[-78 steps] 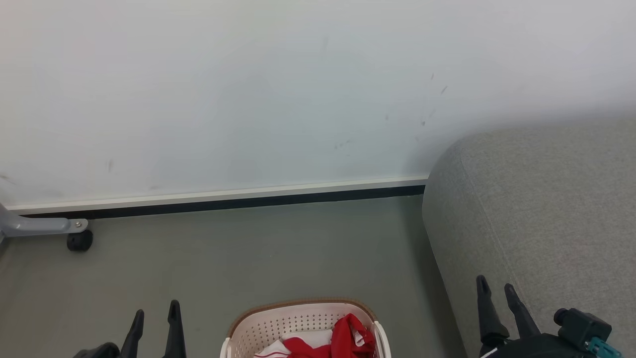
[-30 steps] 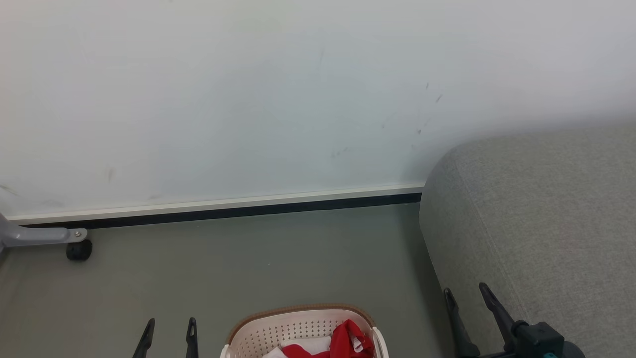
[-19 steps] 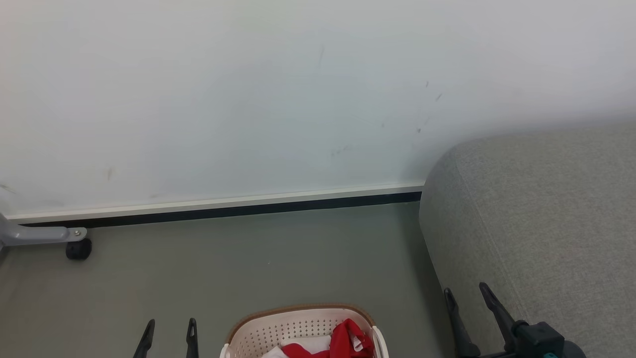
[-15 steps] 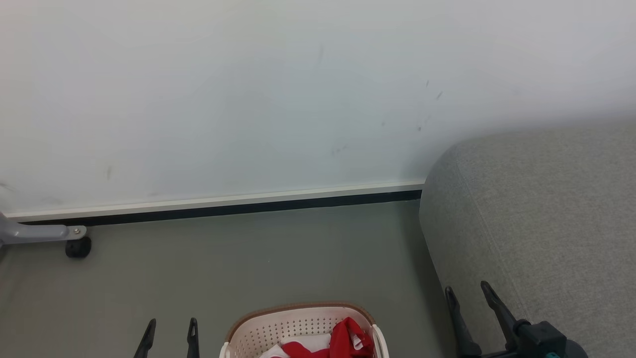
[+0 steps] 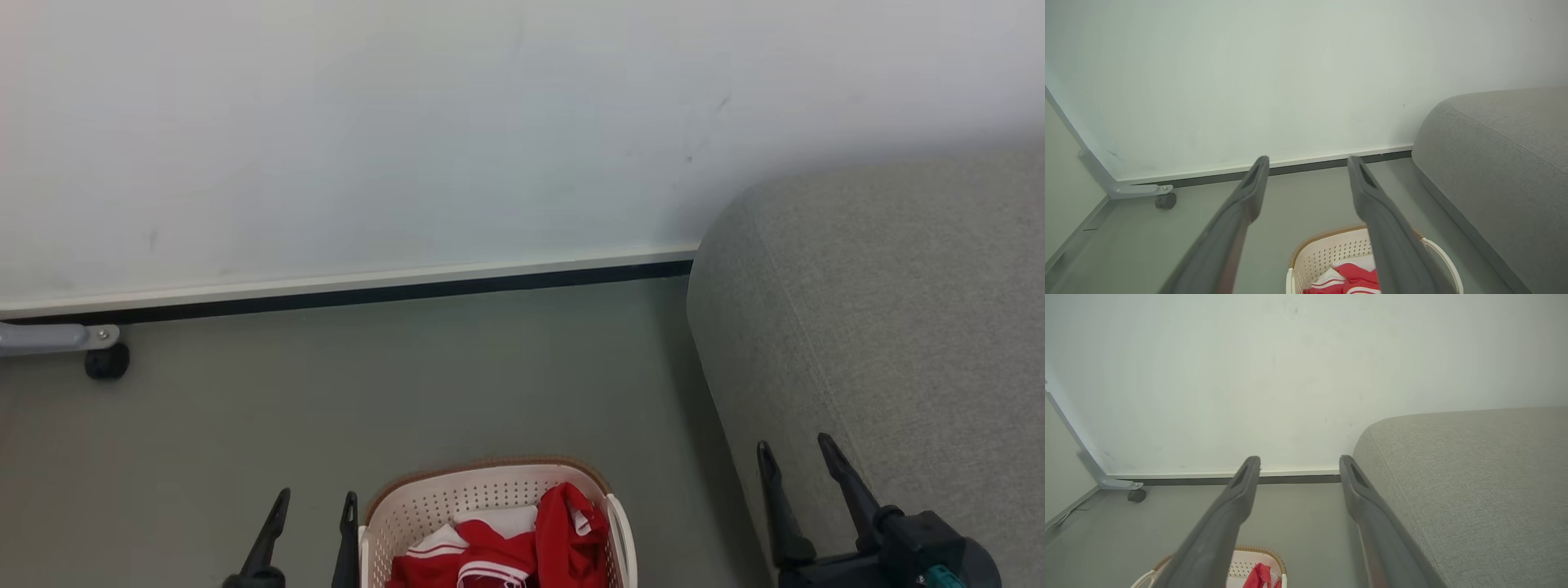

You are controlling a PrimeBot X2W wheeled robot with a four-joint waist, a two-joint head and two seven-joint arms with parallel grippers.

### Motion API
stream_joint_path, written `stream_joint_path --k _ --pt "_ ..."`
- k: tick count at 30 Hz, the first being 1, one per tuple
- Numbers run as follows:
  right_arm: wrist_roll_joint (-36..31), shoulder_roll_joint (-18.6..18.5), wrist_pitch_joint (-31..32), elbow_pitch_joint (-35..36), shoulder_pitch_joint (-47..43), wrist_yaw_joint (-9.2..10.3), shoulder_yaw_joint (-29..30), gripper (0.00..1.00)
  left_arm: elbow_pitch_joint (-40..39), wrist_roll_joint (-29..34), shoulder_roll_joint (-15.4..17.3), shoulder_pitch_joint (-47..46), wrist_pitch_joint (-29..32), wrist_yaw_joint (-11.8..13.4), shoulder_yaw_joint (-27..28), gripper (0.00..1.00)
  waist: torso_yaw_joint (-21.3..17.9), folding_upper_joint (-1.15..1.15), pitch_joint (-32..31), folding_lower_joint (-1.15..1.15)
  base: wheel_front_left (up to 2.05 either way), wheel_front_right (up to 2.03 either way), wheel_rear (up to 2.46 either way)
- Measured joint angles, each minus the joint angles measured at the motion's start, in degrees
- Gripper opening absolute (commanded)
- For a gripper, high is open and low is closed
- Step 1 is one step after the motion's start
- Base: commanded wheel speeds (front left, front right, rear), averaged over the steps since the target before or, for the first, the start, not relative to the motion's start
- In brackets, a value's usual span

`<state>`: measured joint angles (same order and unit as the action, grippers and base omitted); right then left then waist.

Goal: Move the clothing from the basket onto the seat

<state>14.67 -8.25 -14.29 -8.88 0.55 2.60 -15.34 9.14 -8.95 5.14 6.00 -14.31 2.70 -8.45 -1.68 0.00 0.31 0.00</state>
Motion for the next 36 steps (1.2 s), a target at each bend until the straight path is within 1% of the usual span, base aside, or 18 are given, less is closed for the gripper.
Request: stream_joint_path --k 3,7,10,11,18,25,30,36 --pt "-0.4 -0.3 0.0 1.0 0.2 0.47 0.7 1.0 1.0 0.3 -0.2 -1.7 0.0 -0.3 -1.2 1.0 -0.2 0.0 1.8 0.0 0.0 0.0 0.0" --pt "-0.8 -0.5 0.0 2.8 1.6 0.93 2.0 1.0 3.3 1.6 -0.7 -3.9 0.0 -1.3 -3.2 1.0 -0.6 0.0 4.5 0.0 0.0 0.0 0.0" --pt "-1.4 -1.2 0.0 4.5 3.1 1.29 3.4 1.0 5.3 1.6 -1.2 -5.7 0.0 -1.4 -4.6 1.0 -0.9 0.0 6.6 0.0 0.0 0.0 0.0" --pt "-1.6 -1.5 0.0 5.0 3.6 1.44 3.8 1.0 6.1 1.6 -1.4 -6.4 0.0 -1.8 -5.2 1.0 -1.1 0.0 7.3 0.0 0.0 0.0 0.0" --pt "-2.8 -2.8 -0.4 8.4 7.0 1.51 5.7 1.0 11.5 1.5 -2.1 -11.5 0.0 -1.8 -8.6 1.0 -2.3 0.0 12.4 0.01 0.0 0.0 0.0" --pt "-3.1 -3.0 -0.4 11.1 10.9 1.49 6.7 1.0 17.0 1.0 -2.2 -15.7 0.6 -1.6 -11.3 1.0 -4.0 0.0 17.5 0.0 0.0 0.0 0.0" --pt "-3.2 -3.1 -0.4 12.8 13.0 1.45 7.0 1.0 19.4 -2.5 -2.2 -18.7 0.7 -0.1 -15.9 1.0 -5.3 0.0 21.2 0.0 0.0 0.0 0.0" --pt "-3.6 -3.0 -0.4 14.6 15.6 1.43 7.3 1.0 22.2 -5.5 -2.2 -22.3 1.7 1.0 -20.1 1.0 -6.8 0.01 25.7 0.01 0.0 0.0 0.0"
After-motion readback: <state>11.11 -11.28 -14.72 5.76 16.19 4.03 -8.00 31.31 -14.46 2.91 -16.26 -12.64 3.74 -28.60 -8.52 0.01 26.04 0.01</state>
